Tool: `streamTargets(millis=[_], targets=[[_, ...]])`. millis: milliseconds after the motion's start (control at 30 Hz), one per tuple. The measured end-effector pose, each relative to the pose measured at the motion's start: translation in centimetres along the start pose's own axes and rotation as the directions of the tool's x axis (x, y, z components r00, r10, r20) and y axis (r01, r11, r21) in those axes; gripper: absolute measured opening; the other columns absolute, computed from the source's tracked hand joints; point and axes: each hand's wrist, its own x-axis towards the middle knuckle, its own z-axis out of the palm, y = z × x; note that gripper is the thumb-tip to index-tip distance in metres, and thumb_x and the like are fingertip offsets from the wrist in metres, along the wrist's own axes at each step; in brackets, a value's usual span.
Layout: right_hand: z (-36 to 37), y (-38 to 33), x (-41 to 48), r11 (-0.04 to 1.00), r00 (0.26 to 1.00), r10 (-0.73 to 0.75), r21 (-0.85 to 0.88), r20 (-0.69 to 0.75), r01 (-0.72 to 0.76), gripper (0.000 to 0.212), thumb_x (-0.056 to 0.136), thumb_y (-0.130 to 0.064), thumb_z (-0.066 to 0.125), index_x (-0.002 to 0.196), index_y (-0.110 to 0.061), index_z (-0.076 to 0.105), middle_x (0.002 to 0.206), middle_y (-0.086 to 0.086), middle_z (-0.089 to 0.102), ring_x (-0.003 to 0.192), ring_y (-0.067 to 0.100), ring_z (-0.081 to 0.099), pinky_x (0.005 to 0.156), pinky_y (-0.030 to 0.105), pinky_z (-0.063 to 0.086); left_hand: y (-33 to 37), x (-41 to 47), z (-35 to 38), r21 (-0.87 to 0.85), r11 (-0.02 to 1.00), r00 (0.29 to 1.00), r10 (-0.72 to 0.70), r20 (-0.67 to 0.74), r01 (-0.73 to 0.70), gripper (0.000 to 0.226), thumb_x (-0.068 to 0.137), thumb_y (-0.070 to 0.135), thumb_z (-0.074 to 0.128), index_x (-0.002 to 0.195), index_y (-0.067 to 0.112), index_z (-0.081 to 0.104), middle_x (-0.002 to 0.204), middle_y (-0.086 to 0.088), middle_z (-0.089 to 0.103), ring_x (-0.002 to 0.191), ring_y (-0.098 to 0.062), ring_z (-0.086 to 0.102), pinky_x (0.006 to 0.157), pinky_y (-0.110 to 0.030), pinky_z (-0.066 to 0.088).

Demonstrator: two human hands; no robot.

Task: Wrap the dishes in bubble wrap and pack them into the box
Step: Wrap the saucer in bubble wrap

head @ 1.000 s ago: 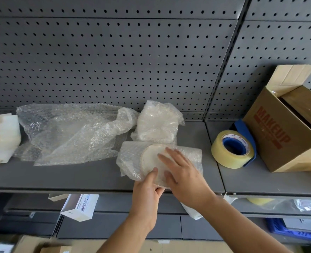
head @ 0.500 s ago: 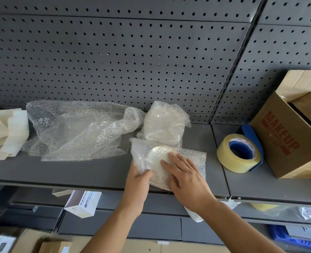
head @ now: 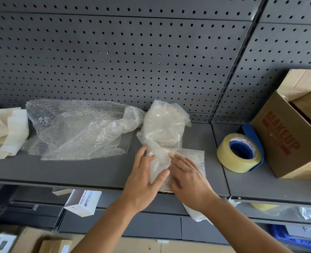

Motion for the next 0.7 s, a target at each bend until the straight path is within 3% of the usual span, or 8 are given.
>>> streamTargets(millis=[67,133,200,300,433,500,600,700], targets=[[0.1,0.1,0.1,1.000,1.000,-0.014,-0.014,-0.005,0.014,0.033,0.091,-0.026,0.039,0.103,-0.022,0.069,0.150,0.002,0.052,0.147,0.022,0.037,0.119,0.044,0.031,0.4,0.1,0.0,0.100,0.995,0.999,0.004,0.039,-0.008,0.080,0.090,0.076,0.031,0.143,0.016,0.040,0.162,0.031,-0.016,0.134,0.016,0.034,0.096,-0.014,0.038],[0.0,0.1,0.0,0.999,0.999,-0.022,-0.026,-0.039,0.021,0.031,0.090,-0.026,0.040,0.095,-0.022,0.071,0.144,0.003,0.057,0.145,0.023,0.041,0.120,0.043,0.032,0.6,0.3,0.2,0.199,0.979,0.997,0.020,0.073,-0.034,0.084,0.090,0.077,0.019,0.150,0.019,0.033,0.165,0.025,-0.021,0.149,0.005,0.020,0.109,-0.023,0.036],[0.0,0.0,0.0,0.999,0.996,-0.037,-0.034,-0.079,0.034,0.030,0.088,-0.024,0.042,0.089,-0.021,0.072,0.136,0.002,0.062,0.141,0.025,0.047,0.119,0.041,0.033,0.4,0.5,0.6,0.275,0.959,0.993,0.041,0.112,-0.070,0.084,0.094,0.071,0.010,0.161,0.021,0.010,0.166,0.017,-0.022,0.153,0.003,-0.012,0.126,-0.027,0.014],[0.2,-0.1,0.0,0.998,0.994,-0.046,-0.038,-0.101,0.042,0.032,0.090,-0.023,0.044,0.091,-0.017,0.075,0.133,0.002,0.063,0.139,0.026,0.049,0.119,0.039,0.030,0.1,0.7,0.9,0.424,0.902,0.986,0.016,0.166,-0.086,0.077,0.096,0.064,-0.001,0.158,0.025,-0.022,0.163,0.015,-0.029,0.148,0.001,-0.030,0.127,-0.028,-0.005],[0.2,-0.1,0.1,0.999,0.998,-0.038,-0.026,-0.042,0.037,0.041,0.092,-0.024,0.041,0.110,-0.012,0.075,0.137,0.004,0.062,0.142,0.025,0.045,0.120,0.044,0.030,-0.3,0.8,1.5,0.643,0.753,0.979,0.008,0.202,-0.139,0.074,0.096,0.059,-0.014,0.158,0.020,-0.020,0.163,0.006,-0.034,0.149,-0.011,-0.034,0.125,-0.031,-0.012],[-0.3,-0.2,0.0,0.997,0.998,-0.052,0.062,-0.040,0.055,0.037,0.092,-0.019,0.041,0.106,-0.013,0.075,0.137,0.002,0.061,0.143,0.020,0.042,0.123,0.032,0.024,-0.2,0.9,1.7,0.675,0.726,0.982,0.004,0.189,-0.133,0.073,0.098,0.056,-0.012,0.159,0.017,-0.015,0.164,0.004,-0.032,0.150,-0.015,-0.032,0.124,-0.032,-0.011],[-2.4,-0.8,-1.4,0.966,0.978,0.140,0.240,-0.153,-0.100,0.032,0.090,-0.004,0.054,0.113,-0.017,0.072,0.140,-0.005,0.053,0.137,-0.001,0.037,0.110,0.007,0.025,0.1,1.0,1.8,0.678,0.727,0.978,-0.050,0.203,-0.104,0.066,0.106,0.050,0.005,0.157,0.017,-0.020,0.161,0.004,-0.037,0.149,-0.015,-0.035,0.126,-0.033,-0.010],[-4.1,-1.4,-4.5,0.824,0.802,0.508,0.449,-0.314,-0.346,0.031,0.091,-0.001,0.063,0.110,-0.025,0.064,0.121,-0.007,0.055,0.111,0.002,0.053,0.090,0.008,0.041,0.2,1.1,1.8,0.673,0.733,0.978,-0.055,0.203,-0.099,0.068,0.107,0.048,0.013,0.157,0.017,-0.022,0.160,0.005,-0.040,0.149,-0.014,-0.035,0.127,-0.035,-0.006]])
